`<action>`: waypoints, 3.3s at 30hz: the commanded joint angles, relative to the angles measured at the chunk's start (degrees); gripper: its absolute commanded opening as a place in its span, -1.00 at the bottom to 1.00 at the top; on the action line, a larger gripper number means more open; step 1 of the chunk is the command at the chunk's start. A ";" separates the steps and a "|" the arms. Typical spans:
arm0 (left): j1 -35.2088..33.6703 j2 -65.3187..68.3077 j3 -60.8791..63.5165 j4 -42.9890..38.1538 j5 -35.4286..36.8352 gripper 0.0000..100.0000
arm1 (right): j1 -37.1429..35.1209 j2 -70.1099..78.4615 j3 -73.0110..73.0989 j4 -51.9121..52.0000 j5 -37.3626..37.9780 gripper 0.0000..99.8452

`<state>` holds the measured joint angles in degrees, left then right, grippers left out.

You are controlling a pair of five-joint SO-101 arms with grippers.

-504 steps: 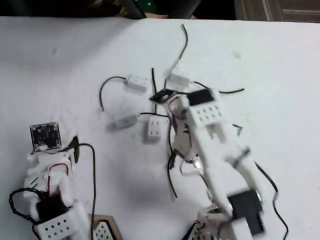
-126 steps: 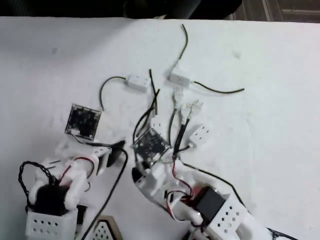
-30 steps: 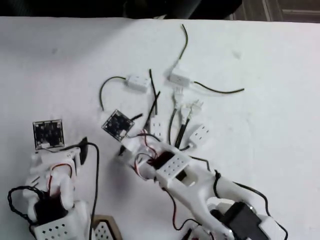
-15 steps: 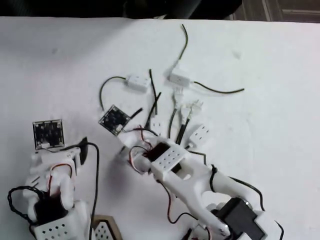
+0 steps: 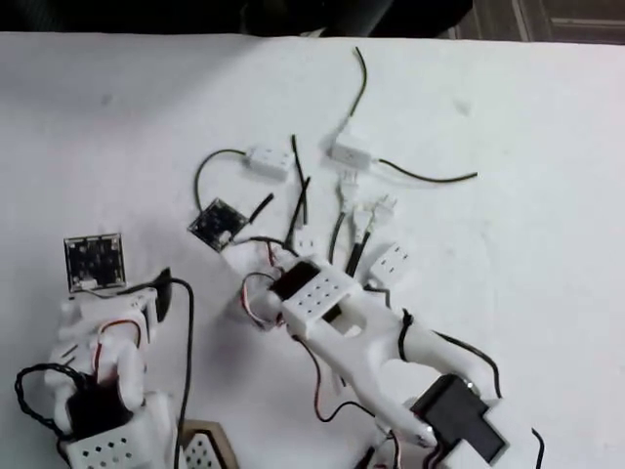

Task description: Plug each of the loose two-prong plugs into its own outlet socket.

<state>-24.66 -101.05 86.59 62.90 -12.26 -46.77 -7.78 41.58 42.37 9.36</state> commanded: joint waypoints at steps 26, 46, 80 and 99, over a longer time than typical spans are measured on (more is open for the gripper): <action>-0.31 -0.66 0.97 -0.35 -0.53 -0.37 | -1.63 0.48 0.44 -1.63 -0.09 -0.96; -0.31 -0.66 1.05 -0.35 -0.53 -0.37 | 11.03 -7.16 -15.12 -1.71 -0.53 -0.97; -0.04 -0.66 1.23 -0.35 -0.53 -0.37 | 34.68 31.87 -52.31 -7.78 -0.53 -0.66; -0.22 -0.66 1.23 -0.35 -0.53 -0.37 | 18.68 27.21 -52.31 8.13 5.36 -0.65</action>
<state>-24.66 -101.05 88.18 62.90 -12.26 -26.02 18.33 -7.91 50.73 12.09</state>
